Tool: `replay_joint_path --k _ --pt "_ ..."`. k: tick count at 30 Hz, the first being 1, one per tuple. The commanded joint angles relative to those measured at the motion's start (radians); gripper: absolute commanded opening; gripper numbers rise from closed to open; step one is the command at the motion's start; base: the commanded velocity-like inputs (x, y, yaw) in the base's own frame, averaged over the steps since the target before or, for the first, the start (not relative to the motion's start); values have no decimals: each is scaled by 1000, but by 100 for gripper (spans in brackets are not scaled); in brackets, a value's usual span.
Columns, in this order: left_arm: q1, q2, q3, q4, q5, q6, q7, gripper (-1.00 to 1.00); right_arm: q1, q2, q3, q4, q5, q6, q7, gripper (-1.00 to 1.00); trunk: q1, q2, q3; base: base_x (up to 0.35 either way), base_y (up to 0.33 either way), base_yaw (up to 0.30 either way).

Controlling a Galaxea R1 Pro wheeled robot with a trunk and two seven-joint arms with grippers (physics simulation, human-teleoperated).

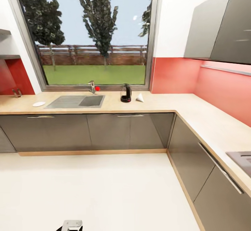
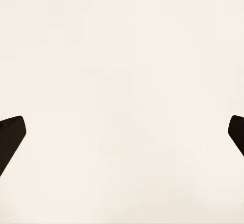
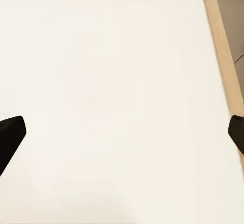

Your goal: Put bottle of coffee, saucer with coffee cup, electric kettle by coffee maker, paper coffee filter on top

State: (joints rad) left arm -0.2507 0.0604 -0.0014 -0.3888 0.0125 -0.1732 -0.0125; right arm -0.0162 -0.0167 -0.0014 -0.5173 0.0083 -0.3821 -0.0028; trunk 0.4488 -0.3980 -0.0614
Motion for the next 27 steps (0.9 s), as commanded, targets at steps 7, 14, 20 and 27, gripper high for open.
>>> replay_joint_path --k 7,14,20,27 --pt "-1 0 0 1 1 -3 -1 100 -1 0 0 0 1 -3 0 100 1 -2 -2 334 146 0" --pt "-1 -1 0 1 0 -3 -1 100 -1 0 0 0 1 -3 0 100 1 -2 -2 334 136 0" --pt "-1 -1 -1 1 -3 -3 -1 100 -1 0 -1 0 1 -3 0 100 1 -2 -2 335 61 0" --pt "-1 -1 -1 1 -4 -3 -1 100 -1 0 -2 0 1 -3 0 100 1 -2 -2 335 4 0"
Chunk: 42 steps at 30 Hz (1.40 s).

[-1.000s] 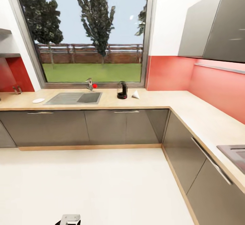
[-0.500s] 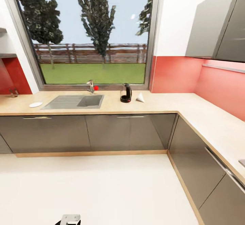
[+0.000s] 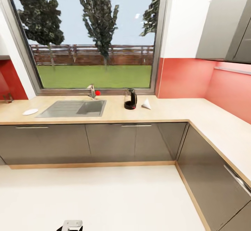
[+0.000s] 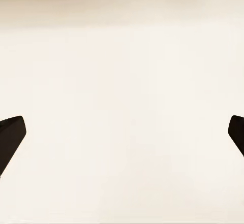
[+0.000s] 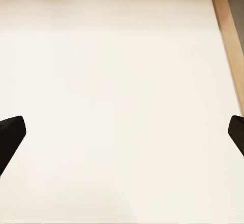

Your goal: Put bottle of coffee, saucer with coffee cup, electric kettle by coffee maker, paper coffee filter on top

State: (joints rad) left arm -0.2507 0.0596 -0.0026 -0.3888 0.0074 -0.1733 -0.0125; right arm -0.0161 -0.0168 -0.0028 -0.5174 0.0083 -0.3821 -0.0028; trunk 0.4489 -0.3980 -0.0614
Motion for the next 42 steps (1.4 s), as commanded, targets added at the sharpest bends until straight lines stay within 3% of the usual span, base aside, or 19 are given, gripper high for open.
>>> replay_joint_path --k 1,18,24,30,34,35,37,39,42 --pt "-1 0 0 1 1 -3 -1 100 -1 0 -1 0 1 -3 0 100 1 -2 -2 335 1 0" --pt "-1 -1 -3 0 -1 -3 -1 100 -1 1 5 1 2 -3 2 100 1 -2 11 330 0 -113" --pt "-2 -7 -10 -10 -6 -1 -1 100 -1 3 7 33 3 -3 5 100 1 -2 18 121 0 -133" --pt "-13 -15 -37 -22 -71 4 -1 100 -1 8 20 98 25 -3 9 100 1 -2 20 15 0 -34" --pt "-57 -19 -52 -60 -106 16 -6 100 -1 9 42 109 78 2 6 100 1 -2 21 2 0 -5" --pt "-79 -19 -54 -72 -110 27 -23 100 -1 10 45 111 88 4 5 100 1 -2 21 1 0 -2" --pt "-136 -16 -55 -91 -113 93 -113 100 -1 16 48 132 98 30 2 100 1 -2 21 0 0 -1" --pt "-244 -8 -52 -136 -112 219 -290 100 -1 46 49 177 102 141 -1 100 1 -2 21 0 0 0" --pt "-340 -14 -52 -190 -112 328 -387 100 -1 59 46 178 99 214 -3 100 1 -2 21 0 0 0"
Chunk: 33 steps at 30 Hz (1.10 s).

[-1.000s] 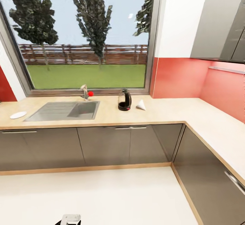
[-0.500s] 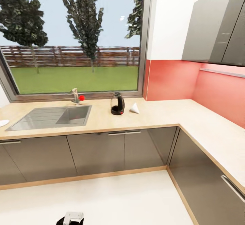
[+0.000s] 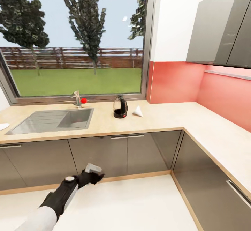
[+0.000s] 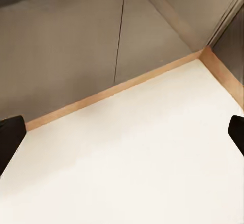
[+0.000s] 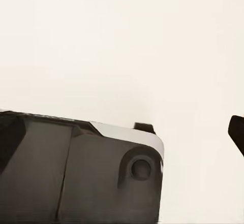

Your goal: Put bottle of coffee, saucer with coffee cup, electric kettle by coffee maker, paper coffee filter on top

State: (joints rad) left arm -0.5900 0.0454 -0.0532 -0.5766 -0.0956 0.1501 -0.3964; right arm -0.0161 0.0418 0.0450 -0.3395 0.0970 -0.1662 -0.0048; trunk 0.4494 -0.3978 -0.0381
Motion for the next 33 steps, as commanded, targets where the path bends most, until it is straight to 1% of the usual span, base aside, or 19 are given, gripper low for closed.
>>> replay_joint_path --k 1,2,3,6,7,9,10,11,12,14,18,24,28,33 --pt "-58 -4 -2 -25 -9 65 -40 100 -1 4 -3 -7 9 17 0 100 1 -2 -3 0 0 0" --pt "-116 -7 -2 -38 -8 119 -76 100 -1 6 -5 -15 8 27 0 100 1 -2 -3 0 0 0" --pt "-153 -9 -3 -43 -8 149 -105 100 -1 8 -5 -18 7 31 1 100 1 -2 -3 0 0 0" --pt "-258 -14 -3 -50 -10 216 -195 100 -1 22 -6 -22 7 36 0 100 1 -2 -3 0 0 0" --pt "-274 -15 -3 -50 -10 225 -207 100 -1 24 -6 -21 7 36 0 100 1 -2 -3 0 0 0" --pt "-341 -18 -3 -46 -10 263 -246 100 -1 38 -7 -20 7 37 -1 100 1 -2 -3 0 0 0" --pt "-356 -19 -4 -45 -10 271 -252 100 -1 41 -7 -20 7 37 -1 100 1 -2 -3 0 0 0" --pt "-383 -23 -4 -43 -10 289 -262 100 -1 45 -7 -20 7 37 0 100 1 -2 -3 0 0 0" --pt "-423 -31 -4 -41 -11 313 -271 100 -1 49 -7 -22 7 37 0 100 1 -2 -3 0 0 0" --pt "-468 -39 -4 -39 -12 339 -276 100 -1 52 -8 -23 7 37 0 100 1 -2 -3 0 0 0" --pt "-496 -45 -5 -43 -13 357 -277 100 -1 53 -8 -23 7 36 1 100 1 -2 -3 0 0 0" --pt "-486 -44 -11 -51 -15 359 -278 100 -1 53 -9 -17 7 36 2 100 1 -2 -3 0 0 0" --pt "-483 -41 -23 -53 -15 356 -277 100 -1 53 -9 -15 7 36 3 100 1 -2 -3 8 0 0" --pt "-482 -39 -28 -42 -15 349 -278 100 -1 53 -8 -13 7 36 5 100 1 -2 -3 216 0 0"
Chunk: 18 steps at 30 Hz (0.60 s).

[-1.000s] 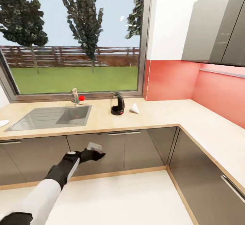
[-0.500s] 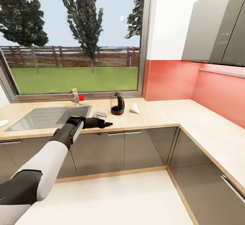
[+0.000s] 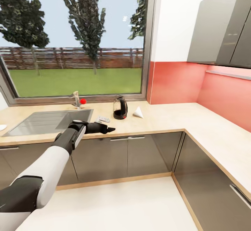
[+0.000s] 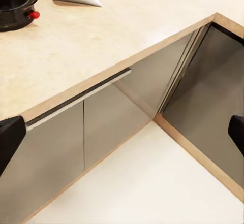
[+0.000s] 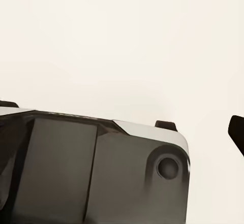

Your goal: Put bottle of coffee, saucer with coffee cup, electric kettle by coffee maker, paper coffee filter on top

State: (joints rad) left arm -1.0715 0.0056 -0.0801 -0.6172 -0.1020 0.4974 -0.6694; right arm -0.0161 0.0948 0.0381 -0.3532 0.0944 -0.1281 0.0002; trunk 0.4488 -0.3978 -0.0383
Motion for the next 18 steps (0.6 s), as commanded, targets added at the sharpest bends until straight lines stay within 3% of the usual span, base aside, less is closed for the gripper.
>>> replay_joint_path --k 1,11,18 --pt "-1 0 -1 -1 -8 1 -6 100 -1 0 -1 0 10 -2 0 100 1 -2 -2 322 0 0" --pt "-1 1 -1 1 -8 -2 -7 100 -1 0 0 12 11 -2 1 100 1 -2 -2 331 -28 0" --pt "13 -1 -1 2 -7 -3 -9 100 -1 0 -1 110 11 -3 1 100 1 -2 -2 331 -80 -60"
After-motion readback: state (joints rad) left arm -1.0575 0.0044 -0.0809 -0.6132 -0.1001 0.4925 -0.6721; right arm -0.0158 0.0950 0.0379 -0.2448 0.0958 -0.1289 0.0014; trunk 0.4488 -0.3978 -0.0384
